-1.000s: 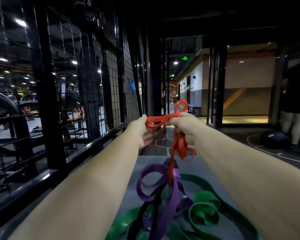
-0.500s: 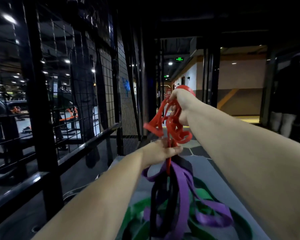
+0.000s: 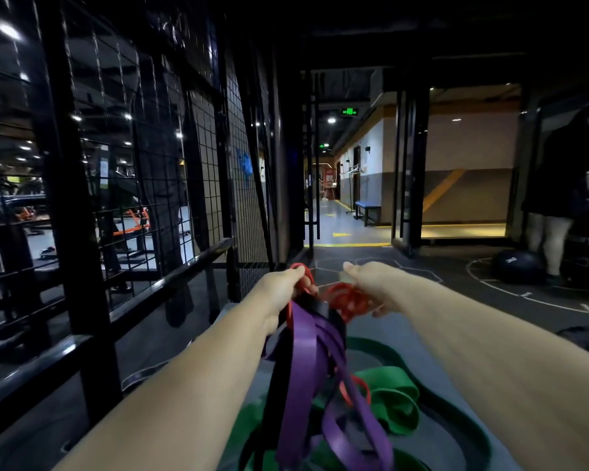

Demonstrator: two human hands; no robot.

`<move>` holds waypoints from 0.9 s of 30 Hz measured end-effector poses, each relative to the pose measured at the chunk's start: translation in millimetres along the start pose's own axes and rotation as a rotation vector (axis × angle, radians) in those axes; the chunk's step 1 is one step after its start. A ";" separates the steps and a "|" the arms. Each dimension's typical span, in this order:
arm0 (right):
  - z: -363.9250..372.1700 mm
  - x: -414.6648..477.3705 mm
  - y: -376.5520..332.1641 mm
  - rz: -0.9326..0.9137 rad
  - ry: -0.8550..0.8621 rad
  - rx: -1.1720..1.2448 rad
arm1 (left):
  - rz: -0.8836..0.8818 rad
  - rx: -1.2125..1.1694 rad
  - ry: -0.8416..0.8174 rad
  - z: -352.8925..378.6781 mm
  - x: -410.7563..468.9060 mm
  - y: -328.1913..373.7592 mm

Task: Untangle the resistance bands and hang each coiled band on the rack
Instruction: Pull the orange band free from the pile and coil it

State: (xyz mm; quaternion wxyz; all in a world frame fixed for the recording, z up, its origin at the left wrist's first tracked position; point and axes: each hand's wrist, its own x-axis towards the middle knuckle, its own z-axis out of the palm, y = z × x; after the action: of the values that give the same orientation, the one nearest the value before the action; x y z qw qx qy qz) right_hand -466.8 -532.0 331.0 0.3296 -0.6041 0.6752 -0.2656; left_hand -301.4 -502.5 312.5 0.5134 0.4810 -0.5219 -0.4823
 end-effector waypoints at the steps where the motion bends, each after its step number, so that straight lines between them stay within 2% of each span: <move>1: 3.7 0.3 -1.5 -0.053 0.105 -0.134 | -0.007 -0.009 0.022 -0.3 1.3 0.8; 3: 12.5 -2.0 -2.8 -0.169 0.301 -0.198 | -0.021 -0.008 0.067 1.7 3.8 1.6; 5: 21.1 -11.8 -4.1 -0.337 0.348 -0.058 | -0.076 -0.043 0.117 3.2 5.8 2.8; 8: 35.1 -21.1 0.1 -0.483 0.024 -0.039 | -0.144 -0.084 0.138 5.0 3.0 7.8; 9: 39.1 -22.8 3.6 -0.472 -0.080 -0.066 | -0.145 -0.084 0.138 6.1 2.6 8.6; 11: 43.0 -22.5 12.1 -0.442 -0.169 -0.111 | -0.133 -0.079 0.147 7.0 1.0 10.2; 14: 46.6 -20.2 16.3 -0.443 -0.158 -0.098 | -0.127 -0.106 0.145 6.2 -2.0 13.0; 17: 44.3 -21.5 7.6 -0.451 -0.098 -0.254 | -0.125 -0.107 0.089 4.1 -3.0 16.4; 20: 35.3 -23.7 1.8 -0.496 -0.044 -0.283 | -0.110 -0.036 0.115 -3.8 -1.1 16.0; 23: 17.5 -26.2 -5.3 -0.592 -0.083 -0.100 | -0.126 -0.030 0.140 -11.0 -0.6 18.0; 27: -11.7 -29.5 -25.2 -0.648 -0.158 0.242 | -0.026 -0.185 0.185 -12.6 0.7 44.3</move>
State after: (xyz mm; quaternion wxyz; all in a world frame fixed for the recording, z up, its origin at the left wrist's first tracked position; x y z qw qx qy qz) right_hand -458.1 -506.5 361.2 0.3486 -0.7621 0.3843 -0.3872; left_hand -289.1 -500.1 356.8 0.5952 0.4807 -0.4196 -0.4884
